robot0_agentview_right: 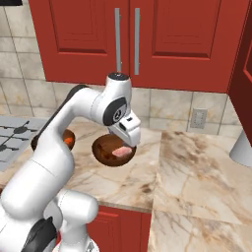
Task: Place the bowl with the carrot and lime on the second highest shelf of the fridge. Place the bowl with the steak and chicken drumstick on the top shelf of the fridge.
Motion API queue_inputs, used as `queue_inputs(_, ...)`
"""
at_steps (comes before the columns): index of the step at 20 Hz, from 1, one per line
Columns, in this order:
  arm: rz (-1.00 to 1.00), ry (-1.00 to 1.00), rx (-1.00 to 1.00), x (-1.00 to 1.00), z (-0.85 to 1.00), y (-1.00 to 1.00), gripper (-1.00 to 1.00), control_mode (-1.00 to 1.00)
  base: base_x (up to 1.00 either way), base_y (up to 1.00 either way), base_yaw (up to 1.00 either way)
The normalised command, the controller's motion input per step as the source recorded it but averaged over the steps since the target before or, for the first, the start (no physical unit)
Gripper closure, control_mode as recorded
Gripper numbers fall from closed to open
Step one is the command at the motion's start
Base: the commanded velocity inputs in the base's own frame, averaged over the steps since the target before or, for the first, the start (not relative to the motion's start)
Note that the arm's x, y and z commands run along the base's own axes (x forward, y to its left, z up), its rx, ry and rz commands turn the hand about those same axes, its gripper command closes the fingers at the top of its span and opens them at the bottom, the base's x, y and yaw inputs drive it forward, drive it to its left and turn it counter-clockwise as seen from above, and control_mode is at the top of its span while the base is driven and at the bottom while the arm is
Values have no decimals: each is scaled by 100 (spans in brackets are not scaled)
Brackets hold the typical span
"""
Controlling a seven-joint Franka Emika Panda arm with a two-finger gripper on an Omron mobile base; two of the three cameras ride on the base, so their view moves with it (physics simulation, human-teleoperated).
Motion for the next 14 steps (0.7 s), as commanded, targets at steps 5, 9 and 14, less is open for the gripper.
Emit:
queue_inputs(5,-10,5,12,76,-31,-2,-100,-100,0,0,0)
queue_inputs(9,0,6,11,9,-77,0,-100,-100,0,0,0)
queue_inputs(14,0,2,5,1,-68,0,-100,-100,0,0,0)
